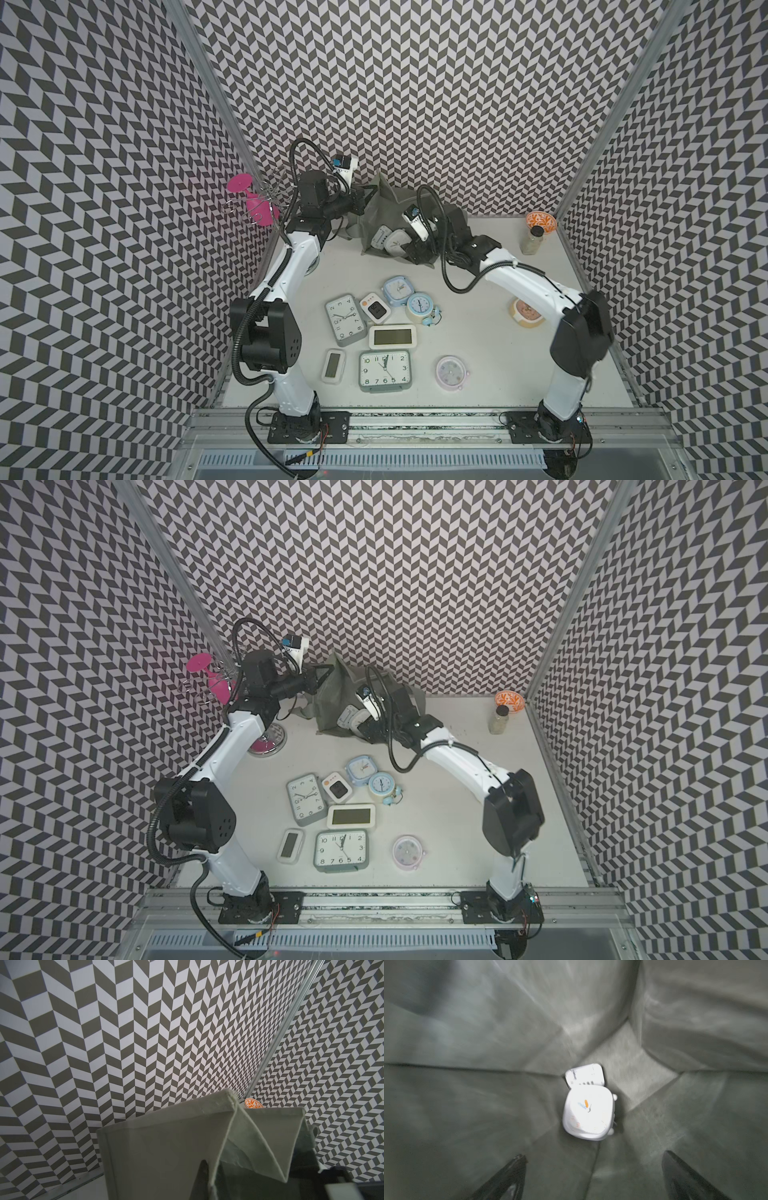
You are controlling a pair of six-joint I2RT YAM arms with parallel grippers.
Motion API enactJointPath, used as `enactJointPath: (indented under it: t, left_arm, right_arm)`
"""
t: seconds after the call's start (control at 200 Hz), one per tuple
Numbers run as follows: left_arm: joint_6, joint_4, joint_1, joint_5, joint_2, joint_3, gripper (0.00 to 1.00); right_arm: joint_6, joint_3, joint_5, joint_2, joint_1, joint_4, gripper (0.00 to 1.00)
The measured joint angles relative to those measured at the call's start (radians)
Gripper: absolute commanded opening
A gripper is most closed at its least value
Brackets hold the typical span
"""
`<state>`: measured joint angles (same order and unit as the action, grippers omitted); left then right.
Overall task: Put the alarm clock into the canvas bag
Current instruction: Place the alarm at the canvas bag, then pick up the alarm from the center of the board.
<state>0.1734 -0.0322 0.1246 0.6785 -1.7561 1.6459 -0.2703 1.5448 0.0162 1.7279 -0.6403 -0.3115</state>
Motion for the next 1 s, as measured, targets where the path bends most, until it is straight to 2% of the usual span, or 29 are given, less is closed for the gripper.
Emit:
enactJointPath:
  t: [0.21, 0.391, 0.766, 0.996]
  left_arm:
    - [0.005, -0.006, 0.0, 0.005, 0.0, 0.0, 0.0]
    - [0.012, -0.006, -0.004, 0.01, 0.0, -0.01, 0.0]
    - [0.055, 0.044, -0.031, 0.002, 0.032, -0.086, 0.0]
    - [0.071, 0.061, -0.046, -0.002, 0.049, -0.098, 0.0]
  right_arm:
    - [0.138, -0.336, 0.011, -0.34, -0.004, 0.045, 0.99]
    - [0.198, -0.476, 0.029, -0.479, -0.004, 0.011, 0.99]
    - [0.264, -0.638, 0.067, -0.507, -0.004, -0.1, 0.99]
    - [0.272, -0.639, 0.103, -0.382, -0.016, -0.103, 0.99]
